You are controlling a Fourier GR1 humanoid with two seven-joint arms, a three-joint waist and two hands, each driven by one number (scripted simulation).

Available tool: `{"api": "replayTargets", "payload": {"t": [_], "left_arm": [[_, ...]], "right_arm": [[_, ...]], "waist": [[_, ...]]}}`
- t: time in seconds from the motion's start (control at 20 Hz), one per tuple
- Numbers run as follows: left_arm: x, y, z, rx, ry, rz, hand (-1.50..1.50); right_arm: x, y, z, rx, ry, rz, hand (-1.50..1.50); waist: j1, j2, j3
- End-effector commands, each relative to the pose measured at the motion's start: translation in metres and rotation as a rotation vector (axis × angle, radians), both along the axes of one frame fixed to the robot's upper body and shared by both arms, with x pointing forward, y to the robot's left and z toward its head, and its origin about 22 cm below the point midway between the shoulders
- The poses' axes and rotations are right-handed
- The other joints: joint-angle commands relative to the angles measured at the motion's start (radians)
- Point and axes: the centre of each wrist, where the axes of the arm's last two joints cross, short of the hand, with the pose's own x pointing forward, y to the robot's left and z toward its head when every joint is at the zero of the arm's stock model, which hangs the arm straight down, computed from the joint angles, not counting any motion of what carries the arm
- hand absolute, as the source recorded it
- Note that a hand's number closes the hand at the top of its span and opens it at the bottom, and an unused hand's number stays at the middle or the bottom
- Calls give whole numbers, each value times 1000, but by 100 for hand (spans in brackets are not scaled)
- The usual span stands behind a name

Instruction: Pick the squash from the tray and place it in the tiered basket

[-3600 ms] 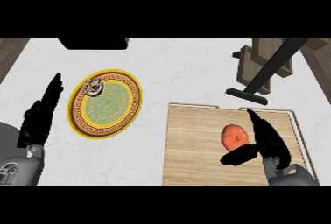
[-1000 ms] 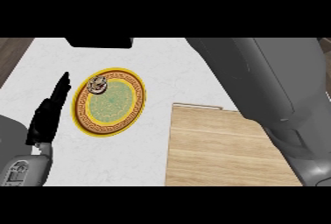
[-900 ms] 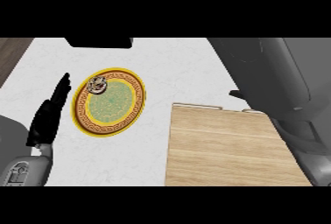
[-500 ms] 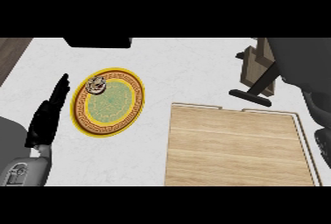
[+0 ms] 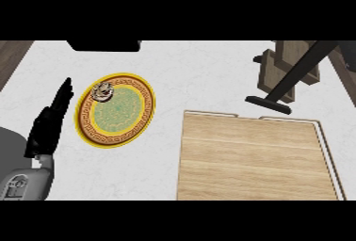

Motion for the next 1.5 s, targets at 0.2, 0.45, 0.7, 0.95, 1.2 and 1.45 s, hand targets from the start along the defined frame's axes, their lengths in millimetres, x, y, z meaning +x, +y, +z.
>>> {"api": "replayTargets", "payload": {"t": [0.2, 0.45, 0.7, 0.95, 1.2, 1.45], "left_arm": [[3, -6, -1, 16, 8, -5, 0], [-1, 15, 6, 6, 2, 2, 0], [7, 13, 10, 3, -3, 13, 0], [11, 0, 5, 5, 10, 6, 0], [-2, -3, 6, 2, 7, -2, 0], [2, -1, 2, -3, 0, 15, 0]], "right_arm": [[13, -53, -6, -139, 62, -117, 150], [15, -105, -6, -128, 114, -43, 150], [22, -126, -31, -11, 155, 20, 150], [29, -130, -56, 67, 202, 51, 150], [32, -153, -74, 312, 254, -32, -150], [28, -141, -78, 357, 90, 31, -150]], "waist": [[-4, -2, 1], [3, -1, 1], [-3, -1, 2], [-6, -1, 1], [4, -2, 2], [-12, -6, 2]]}}
